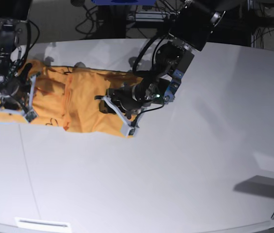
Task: Fold the T-shirt properly
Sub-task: 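Lower the folded end onto the strip's middle with the left gripper, then move the right gripper onto the strip's other end and grasp it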
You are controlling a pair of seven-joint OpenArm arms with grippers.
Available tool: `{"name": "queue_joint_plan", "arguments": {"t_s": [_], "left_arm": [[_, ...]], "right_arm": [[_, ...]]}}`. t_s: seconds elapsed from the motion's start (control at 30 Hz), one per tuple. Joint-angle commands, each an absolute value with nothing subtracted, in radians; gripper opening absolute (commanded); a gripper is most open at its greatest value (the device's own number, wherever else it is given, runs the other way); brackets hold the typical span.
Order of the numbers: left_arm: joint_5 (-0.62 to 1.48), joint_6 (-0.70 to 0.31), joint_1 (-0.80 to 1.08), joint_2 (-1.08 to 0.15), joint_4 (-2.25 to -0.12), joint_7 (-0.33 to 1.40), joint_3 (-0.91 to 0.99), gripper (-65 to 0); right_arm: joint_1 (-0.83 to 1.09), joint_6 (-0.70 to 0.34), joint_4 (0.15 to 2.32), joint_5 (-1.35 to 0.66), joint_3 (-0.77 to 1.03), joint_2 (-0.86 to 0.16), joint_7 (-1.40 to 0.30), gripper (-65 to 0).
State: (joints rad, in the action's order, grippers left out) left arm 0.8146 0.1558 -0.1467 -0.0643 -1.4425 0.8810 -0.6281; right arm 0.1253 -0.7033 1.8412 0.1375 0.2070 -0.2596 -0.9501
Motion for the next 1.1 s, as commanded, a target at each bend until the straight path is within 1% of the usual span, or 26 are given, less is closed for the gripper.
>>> {"name": "queue_joint_plan", "arguments": {"t_s": [0.0, 0.13, 0.23, 0.3, 0.33, 0.37, 0.4, 0.43, 0.5, 0.53, 0.73, 0.97, 1.07], "left_arm": [[0.763, 0.194, -0.143, -0.077, -1.414, 0.923, -0.627, -47.7], [0.763, 0.194, -0.136, -0.094, -1.403, 0.923, -0.627, -47.7], [0.763, 0.194, -0.133, -0.104, -1.408, 0.923, -0.625, -47.7], [0.763, 0.194, -0.131, -0.107, -1.408, 0.923, -0.625, -47.7], [0.763, 0.194, -0.131, -0.108, -1.406, 0.923, -0.625, -47.7], [0.763, 0.194, -0.13, -0.108, -1.405, 0.923, -0.625, -47.7], [0.763, 0.194, -0.13, -0.108, -1.403, 0.923, -0.625, -47.7], [0.763, 0.194, -0.13, -0.108, -1.402, 0.923, -0.625, -47.7], [0.763, 0.194, -0.13, -0.108, -1.403, 0.923, -0.625, -47.7], [0.763, 0.194, -0.13, -0.108, -1.403, 0.923, -0.625, -47.7], [0.763, 0.194, -0.137, -0.108, -1.399, 0.923, -0.625, -47.7], [0.763, 0.194, -0.139, -0.105, -1.399, 0.923, -0.625, -47.7], [0.763, 0.194, -0.139, -0.107, -1.399, 0.923, -0.625, -47.7]], "right_arm": [[0.114, -0.698, 1.88, 0.143, 0.214, -0.275, -0.963, -47.4], [0.114, -0.698, 1.963, 0.151, 0.211, -0.271, -1.035, -47.7], [0.116, -0.698, 1.982, 0.143, 0.211, -0.265, -1.035, -47.9], [0.116, -0.698, 1.982, 0.142, 0.211, -0.237, -1.032, -48.9], [0.116, -0.698, 1.983, 0.142, 0.211, -0.228, -1.035, -52.7], [0.114, -0.698, 1.983, 0.142, 0.211, -0.223, -1.036, -57.9], [0.114, -0.698, 1.983, 0.142, 0.211, -0.219, -1.036, -64.6], [0.114, -0.698, 1.983, 0.142, 0.211, -0.213, -1.038, -65.0], [0.114, -0.698, 1.998, 0.142, 0.209, -0.188, -1.038, -63.8], [0.116, -0.698, 2.003, 0.142, 0.209, -0.182, -1.038, -64.6], [0.116, -0.698, 2.003, 0.139, 0.209, -0.171, -1.04, -64.9], [0.113, -0.698, 2.003, 0.137, 0.206, -0.114, -1.038, -64.9], [0.11, -0.698, 2.003, 0.137, 0.205, -0.105, -1.03, -64.9]]}}
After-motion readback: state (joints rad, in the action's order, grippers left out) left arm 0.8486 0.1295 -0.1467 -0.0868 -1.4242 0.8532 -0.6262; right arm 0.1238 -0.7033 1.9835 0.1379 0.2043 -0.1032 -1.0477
